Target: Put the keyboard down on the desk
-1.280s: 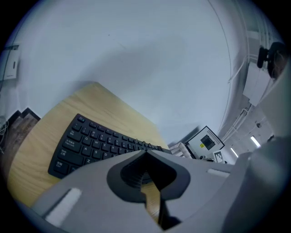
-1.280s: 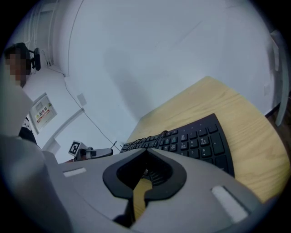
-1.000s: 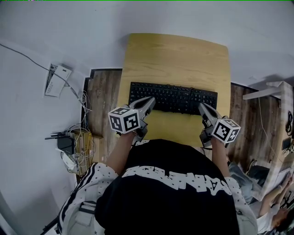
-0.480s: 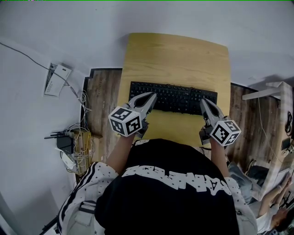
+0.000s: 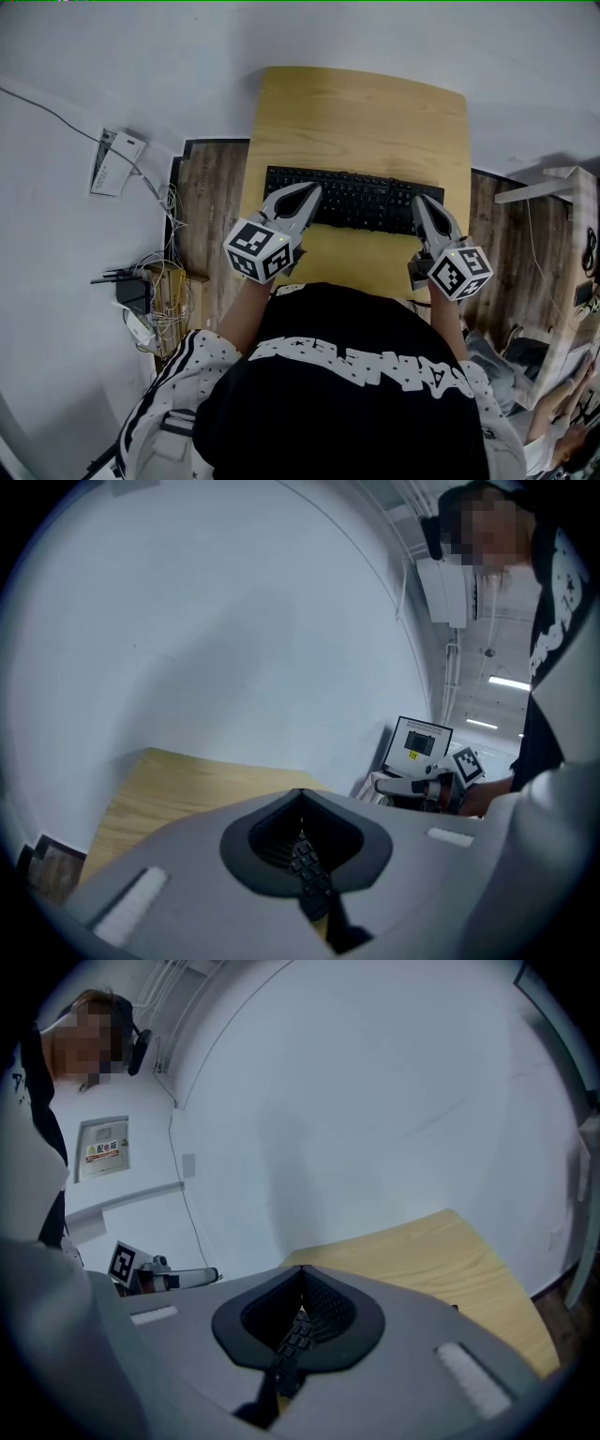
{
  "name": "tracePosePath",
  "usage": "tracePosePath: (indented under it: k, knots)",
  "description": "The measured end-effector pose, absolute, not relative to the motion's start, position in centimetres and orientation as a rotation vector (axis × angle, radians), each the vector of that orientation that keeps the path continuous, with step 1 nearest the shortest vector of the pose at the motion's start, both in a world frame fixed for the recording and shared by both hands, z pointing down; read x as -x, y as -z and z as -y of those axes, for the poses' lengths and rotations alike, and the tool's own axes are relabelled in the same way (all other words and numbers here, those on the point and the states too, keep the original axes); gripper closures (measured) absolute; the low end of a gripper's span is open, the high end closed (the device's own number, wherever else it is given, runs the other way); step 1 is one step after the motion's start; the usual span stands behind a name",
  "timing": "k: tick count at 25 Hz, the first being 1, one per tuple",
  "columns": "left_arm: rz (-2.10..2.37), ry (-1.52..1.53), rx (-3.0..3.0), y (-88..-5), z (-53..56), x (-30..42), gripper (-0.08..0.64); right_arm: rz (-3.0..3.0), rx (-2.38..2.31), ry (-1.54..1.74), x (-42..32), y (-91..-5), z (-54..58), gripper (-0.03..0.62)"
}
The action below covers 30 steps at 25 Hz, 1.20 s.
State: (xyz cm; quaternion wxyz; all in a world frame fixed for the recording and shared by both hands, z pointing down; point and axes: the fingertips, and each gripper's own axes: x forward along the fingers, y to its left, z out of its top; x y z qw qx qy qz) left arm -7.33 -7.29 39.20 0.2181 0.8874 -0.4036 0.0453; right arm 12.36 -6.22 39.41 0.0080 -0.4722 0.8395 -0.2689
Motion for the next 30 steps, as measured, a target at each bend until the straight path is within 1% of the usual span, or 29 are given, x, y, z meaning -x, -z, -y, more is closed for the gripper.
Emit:
tracePosePath:
  k: [10,30]
  knots:
    - [1.136,-0.099,-2.547,-37.7,7.7,6.9,0.558,-2.636,1.523,0.664,-12.8,-37.7,6.8,0.581]
    - [1.157,-0.137,-2.516,-38.3,7.7,7.3,0.558,-2.661,1.549,0.666,-12.6,-38.0,6.8,0.581]
